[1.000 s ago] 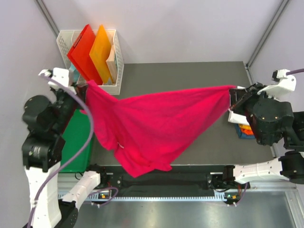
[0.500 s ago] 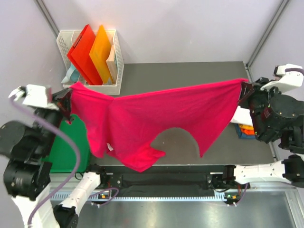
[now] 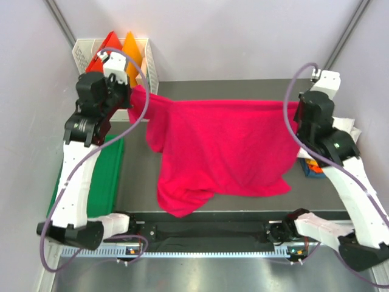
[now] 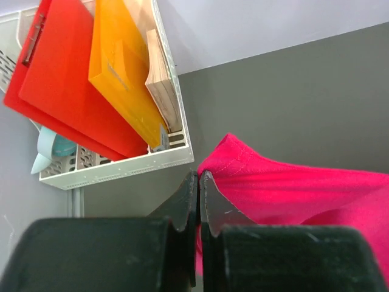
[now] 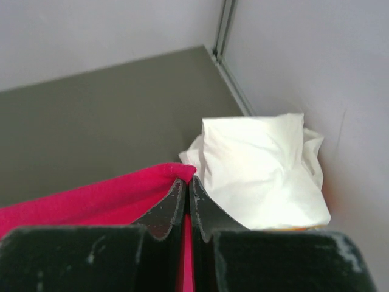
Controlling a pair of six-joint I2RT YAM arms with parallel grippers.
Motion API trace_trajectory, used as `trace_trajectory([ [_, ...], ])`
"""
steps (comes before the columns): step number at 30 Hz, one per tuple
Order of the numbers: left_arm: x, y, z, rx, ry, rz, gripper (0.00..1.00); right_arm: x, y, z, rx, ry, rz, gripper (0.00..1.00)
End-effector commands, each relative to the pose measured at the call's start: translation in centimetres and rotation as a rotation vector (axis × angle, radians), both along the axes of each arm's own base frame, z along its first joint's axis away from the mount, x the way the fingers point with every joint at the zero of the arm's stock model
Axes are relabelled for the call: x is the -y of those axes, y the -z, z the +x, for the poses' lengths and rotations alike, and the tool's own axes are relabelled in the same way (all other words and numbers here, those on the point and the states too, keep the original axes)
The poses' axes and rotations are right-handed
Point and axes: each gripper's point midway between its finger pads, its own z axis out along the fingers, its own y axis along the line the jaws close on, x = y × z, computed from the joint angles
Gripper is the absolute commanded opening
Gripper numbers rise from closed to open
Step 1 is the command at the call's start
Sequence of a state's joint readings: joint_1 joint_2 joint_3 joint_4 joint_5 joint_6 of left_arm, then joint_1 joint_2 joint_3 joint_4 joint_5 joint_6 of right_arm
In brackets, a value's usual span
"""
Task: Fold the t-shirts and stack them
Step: Flatten out the tshirt
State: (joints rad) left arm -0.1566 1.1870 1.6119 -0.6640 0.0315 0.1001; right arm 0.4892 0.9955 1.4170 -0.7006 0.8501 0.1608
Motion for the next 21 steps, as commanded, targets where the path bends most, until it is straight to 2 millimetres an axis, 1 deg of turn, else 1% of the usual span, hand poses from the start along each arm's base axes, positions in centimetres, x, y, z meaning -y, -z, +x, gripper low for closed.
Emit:
trace_trajectory([
  [1,-1.7,-4.2,3.4,0.158,-0.105,0.024,0.0,-0.3,2.0,4.4,-0.028,-0.054,0.056,0.0],
  [2,-1.7,-3.3,5.1,0.136,-0.114,0.043,0.0,-0.4,1.8,5.2,-0.023,-0.048,0.054,0.0],
  [3,-1.8,-3.2,6.0,0.134,-0.123,0.049,0.0,-0.4,2.0,6.1,-0.032,-0.038,0.051,0.0],
  [4,-1.8,-4.2,6.7,0.155,-0.131,0.047,0.0,-0.9,2.4,7.9,-0.052,-0.035,0.054,0.0],
  [5,-1.7,-2.8,8.6,0.124,-0.14,0.062,0.0,-1.1,2.5,9.0,-0.057,-0.037,0.063,0.0],
  [6,-1.7,-2.7,9.6,0.119,-0.15,0.063,0.0,-0.7,2.6,10.1,-0.062,-0.016,0.073,0.0],
  [7,-1.8,-3.8,10.2,0.147,-0.16,0.059,0.0,-0.9,2.3,12.1,-0.063,-0.009,0.088,0.0],
  [8,-1.7,-2.6,12.1,0.121,-0.169,0.07,0.0,-0.7,2.1,13.1,-0.062,0.004,0.094,0.0],
  [9,-1.7,-4.0,12.7,0.154,-0.177,0.061,0.0,-0.5,3.4,15.1,-0.102,0.027,0.087,0.0],
  [10,-1.6,-3.1,14.5,0.141,-0.181,0.064,0.0,-0.3,0.3,16.1,-0.035,0.034,0.106,0.0],
  [11,-1.4,-3.4,15.3,0.149,-0.183,0.059,0.0,0.2,-0.2,16.9,-0.036,0.049,0.109,0.0],
  [12,-1.4,-6.3,15.6,0.214,-0.186,0.043,0.0,0.0,0.6,18.8,-0.054,0.05,0.116,0.0],
  [13,-1.0,-4.9,17.7,0.188,-0.184,0.043,0.0,0.0,-2.6,19.3,0.017,0.047,0.15,0.0],
  [14,-0.9,-5.3,18.4,0.187,-0.185,0.04,0.0,0.2,-3.5,20.1,0.042,0.04,0.169,0.0],
  [15,-1.0,-9.3,18.1,0.276,-0.189,0.02,0.0,-0.1,-3.4,21.2,0.047,0.032,0.172,0.0],
  [16,-0.8,-8.2,19.8,0.261,-0.192,0.027,0.0,-0.2,-5.8,21.3,0.106,0.02,0.179,0.0],
  [17,-0.8,-9.2,20.1,0.292,-0.194,0.024,0.0,-0.3,-6.8,21.5,0.138,0.01,0.186,0.0],
  [18,-0.9,-11.3,19.8,0.352,-0.197,0.015,0.0,-0.3,-7.3,21.7,0.157,0.003,0.189,0.0],
  [19,-1.1,-12.0,19.8,0.379,-0.204,0.024,0.0,-0.3,-8.6,21.5,0.192,-0.003,0.195,0.0],
  [21,-1.3,-14.1,19.4,0.461,-0.218,0.018,0.0,-0.5,-9.9,20.9,0.221,-0.022,0.201,0.0],
])
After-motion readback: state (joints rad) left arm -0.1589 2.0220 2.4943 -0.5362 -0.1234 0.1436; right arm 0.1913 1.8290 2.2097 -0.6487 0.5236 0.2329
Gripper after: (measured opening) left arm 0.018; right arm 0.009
